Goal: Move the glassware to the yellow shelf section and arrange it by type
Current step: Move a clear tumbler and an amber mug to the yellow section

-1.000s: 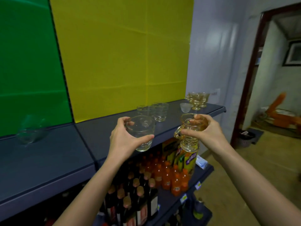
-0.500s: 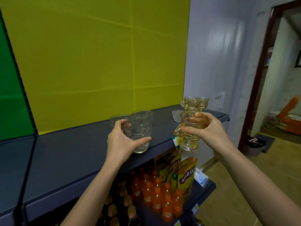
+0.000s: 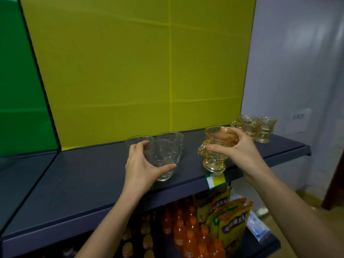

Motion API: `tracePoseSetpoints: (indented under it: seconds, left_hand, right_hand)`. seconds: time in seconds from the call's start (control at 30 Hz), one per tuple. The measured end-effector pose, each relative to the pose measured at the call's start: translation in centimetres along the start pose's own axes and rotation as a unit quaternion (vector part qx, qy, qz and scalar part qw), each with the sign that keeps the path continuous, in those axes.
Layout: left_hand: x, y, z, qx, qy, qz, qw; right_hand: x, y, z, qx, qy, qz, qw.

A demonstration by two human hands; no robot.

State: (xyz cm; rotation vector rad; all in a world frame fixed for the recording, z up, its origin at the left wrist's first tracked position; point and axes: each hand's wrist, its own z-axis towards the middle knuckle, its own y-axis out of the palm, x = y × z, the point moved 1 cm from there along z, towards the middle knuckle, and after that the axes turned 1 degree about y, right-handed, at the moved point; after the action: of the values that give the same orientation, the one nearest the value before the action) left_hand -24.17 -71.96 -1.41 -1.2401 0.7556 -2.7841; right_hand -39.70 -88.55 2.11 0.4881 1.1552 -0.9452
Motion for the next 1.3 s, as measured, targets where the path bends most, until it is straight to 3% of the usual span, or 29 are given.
tracePoseSetpoints:
  seconds: [0.4, 0.6, 0.67, 0.8, 0.97, 1.3]
  left_hand:
    - [1.7, 4.0, -0.3, 0.068, -0.091, 0.018, 0.993]
    - [2.3, 3.7, -0.1, 0.04, -0.117, 0.1, 0.987]
    - [5.4, 7.6, 0.1, 0.06, -0.11, 0.173, 0.977]
    - [6.5, 6.7, -0.2, 0.109, -0.051, 0.271, 0.955]
    - [10.9, 11.6, 0.4, 0.149, 0.062, 0.313, 0.936]
    - [15.5, 23.3, 3.0, 0.08, 0.135, 0.292, 0.944]
  right_hand:
    - [2.7, -2.7, 5.9, -0.087, -0.016, 0.013, 0.996]
    - [3.0, -3.6, 7.2, -0.115, -0.026, 0.02, 0.993]
    - [3.9, -8.3, 9.5, -0.157, -0.033, 0.048, 0.986]
    - [4.4, -8.5, 9.8, -0.168, -0.036, 0.044, 0.984]
    - [6.2, -13.0, 12.2, -0.161, -0.035, 0.04, 0.985]
    - [11.4, -21.1, 16.7, -0.099, -0.015, -0.008, 0.995]
